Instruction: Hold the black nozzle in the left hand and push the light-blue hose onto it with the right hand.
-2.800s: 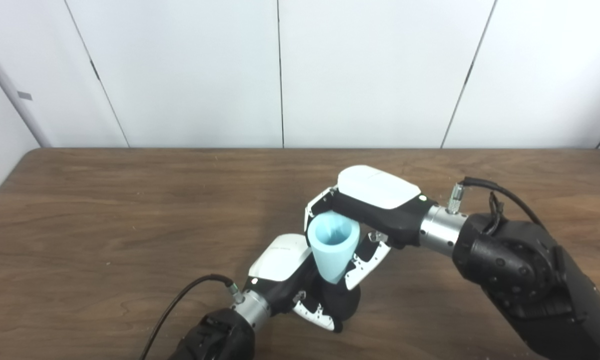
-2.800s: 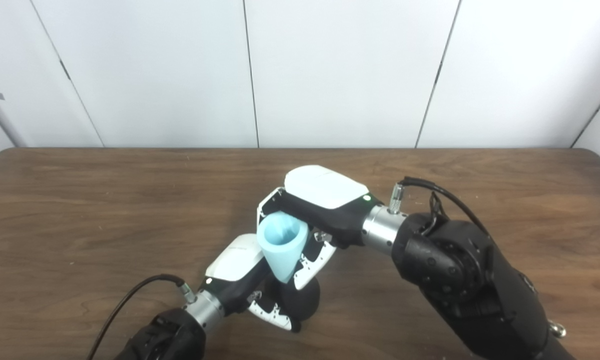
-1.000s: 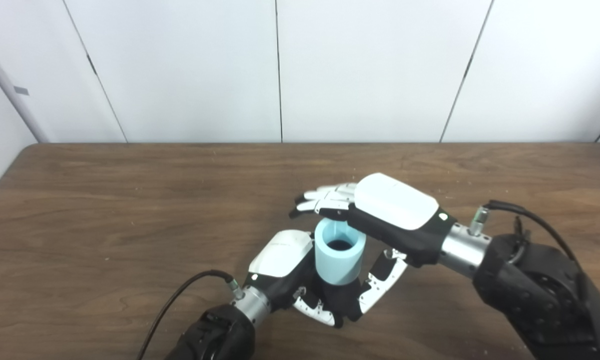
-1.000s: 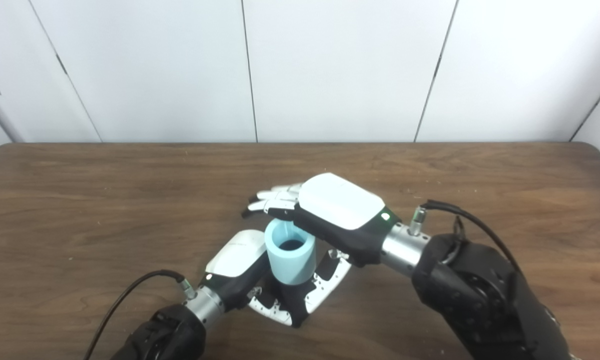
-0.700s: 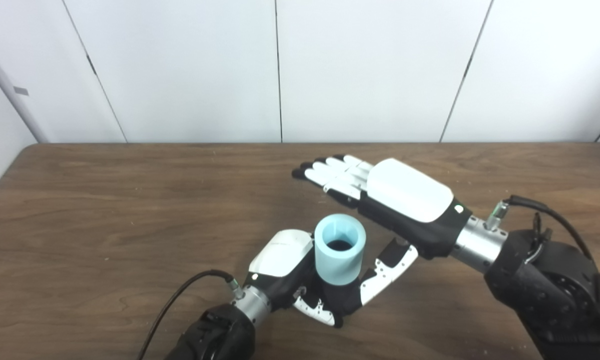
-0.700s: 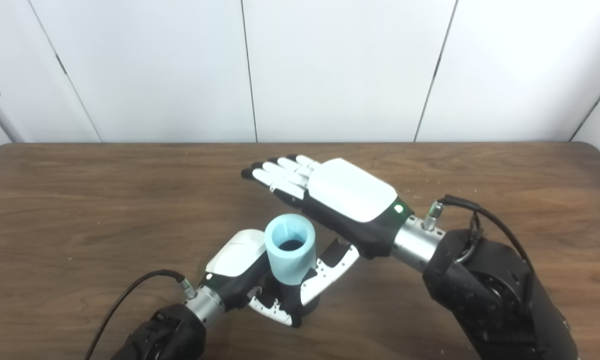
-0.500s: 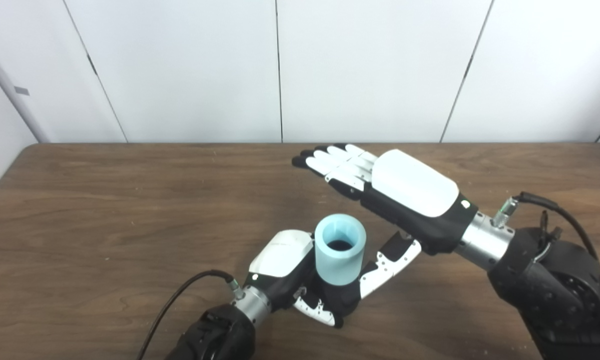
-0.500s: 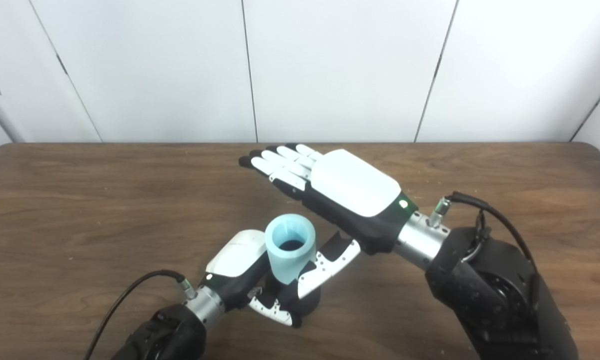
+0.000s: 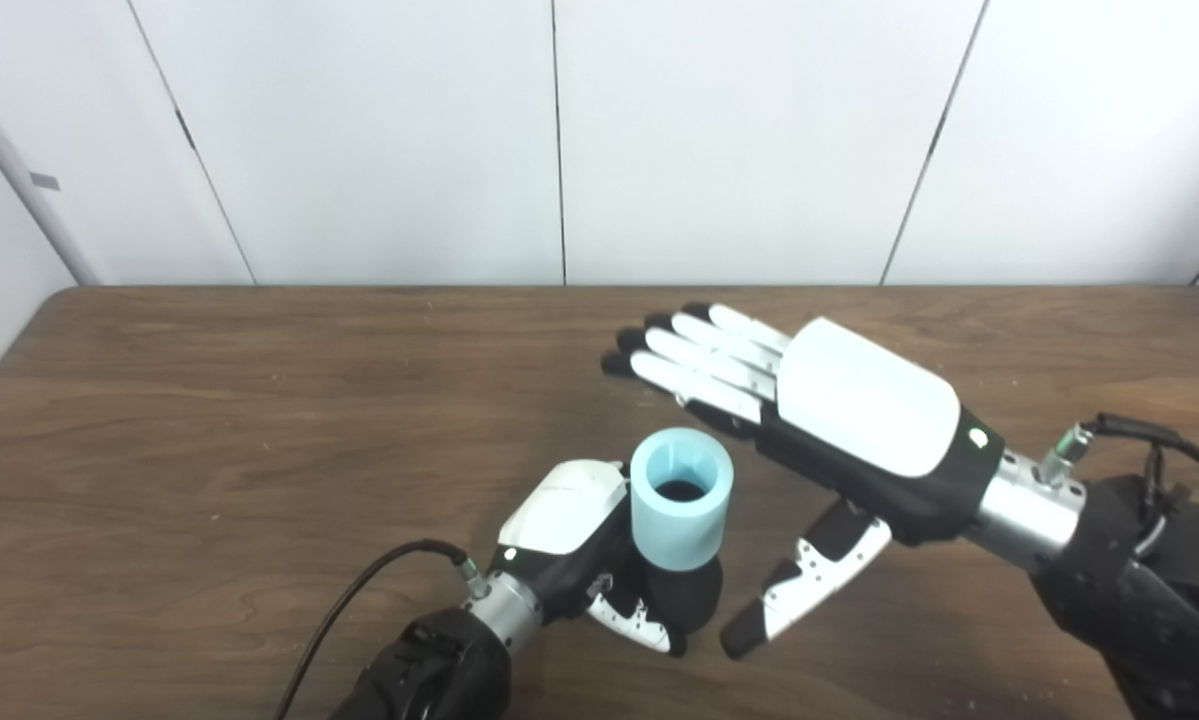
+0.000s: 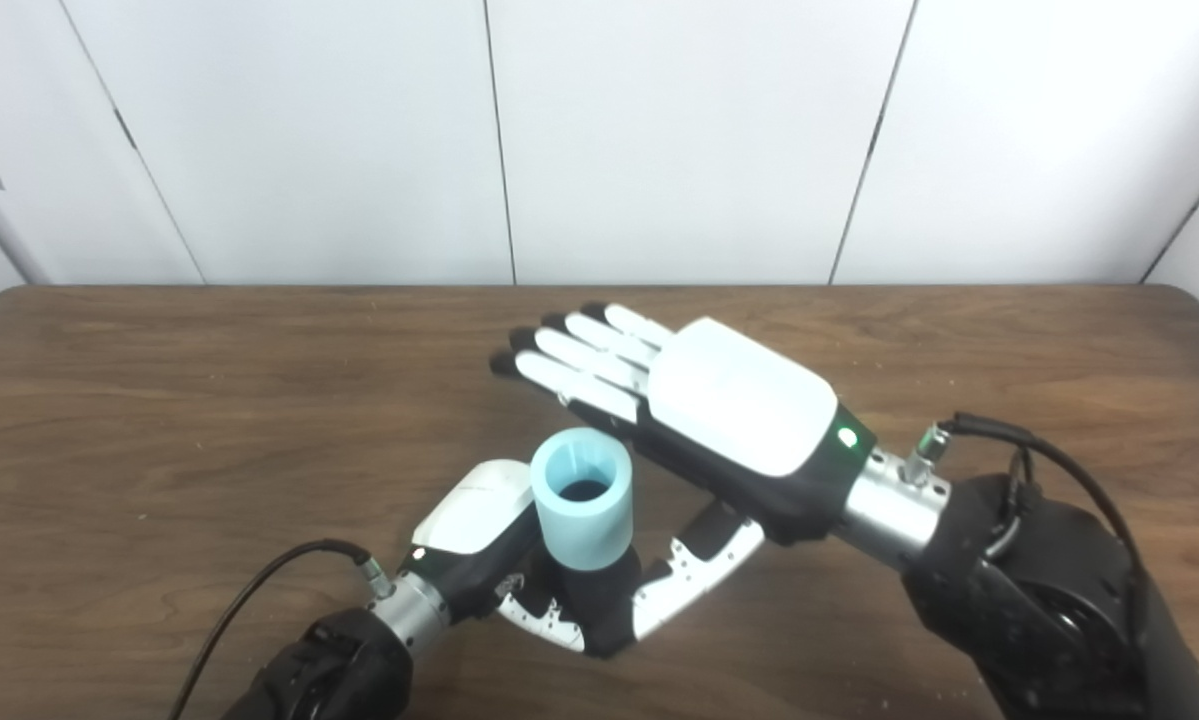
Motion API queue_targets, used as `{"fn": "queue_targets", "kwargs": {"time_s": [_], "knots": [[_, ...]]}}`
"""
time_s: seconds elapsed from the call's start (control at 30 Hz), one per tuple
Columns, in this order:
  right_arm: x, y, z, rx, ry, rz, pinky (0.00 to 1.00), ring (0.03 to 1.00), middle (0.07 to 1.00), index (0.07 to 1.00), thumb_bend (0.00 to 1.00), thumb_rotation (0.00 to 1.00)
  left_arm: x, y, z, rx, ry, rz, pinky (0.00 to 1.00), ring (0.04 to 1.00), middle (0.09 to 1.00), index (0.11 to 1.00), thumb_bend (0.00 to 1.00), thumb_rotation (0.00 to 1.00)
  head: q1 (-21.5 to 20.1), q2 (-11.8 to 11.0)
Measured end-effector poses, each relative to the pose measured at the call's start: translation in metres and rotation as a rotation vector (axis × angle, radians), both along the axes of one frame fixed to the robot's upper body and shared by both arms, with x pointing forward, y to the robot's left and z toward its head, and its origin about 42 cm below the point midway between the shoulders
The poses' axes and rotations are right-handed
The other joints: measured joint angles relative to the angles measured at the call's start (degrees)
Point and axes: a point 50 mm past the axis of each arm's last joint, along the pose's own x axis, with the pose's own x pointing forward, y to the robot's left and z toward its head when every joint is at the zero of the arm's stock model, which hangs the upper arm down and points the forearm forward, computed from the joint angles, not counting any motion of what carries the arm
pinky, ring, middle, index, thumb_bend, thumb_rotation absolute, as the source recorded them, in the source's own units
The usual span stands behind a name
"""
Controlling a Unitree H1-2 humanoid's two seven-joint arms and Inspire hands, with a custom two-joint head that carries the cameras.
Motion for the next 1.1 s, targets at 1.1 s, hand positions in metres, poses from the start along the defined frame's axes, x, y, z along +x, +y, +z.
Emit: {"fn": "queue_targets", "kwargs": {"time_s": [1.1], "knots": [[-0.019, 0.004, -0.021, -0.146, 0.07, -0.023, 1.0, 1.0, 1.0, 0.999, 0.77, 1.0, 0.0, 0.001, 0.001, 0.015, -0.009, -0.015, 0.87, 0.64, 0.529, 0.457, 0.51, 0.0, -0.4, 0.5]]}}
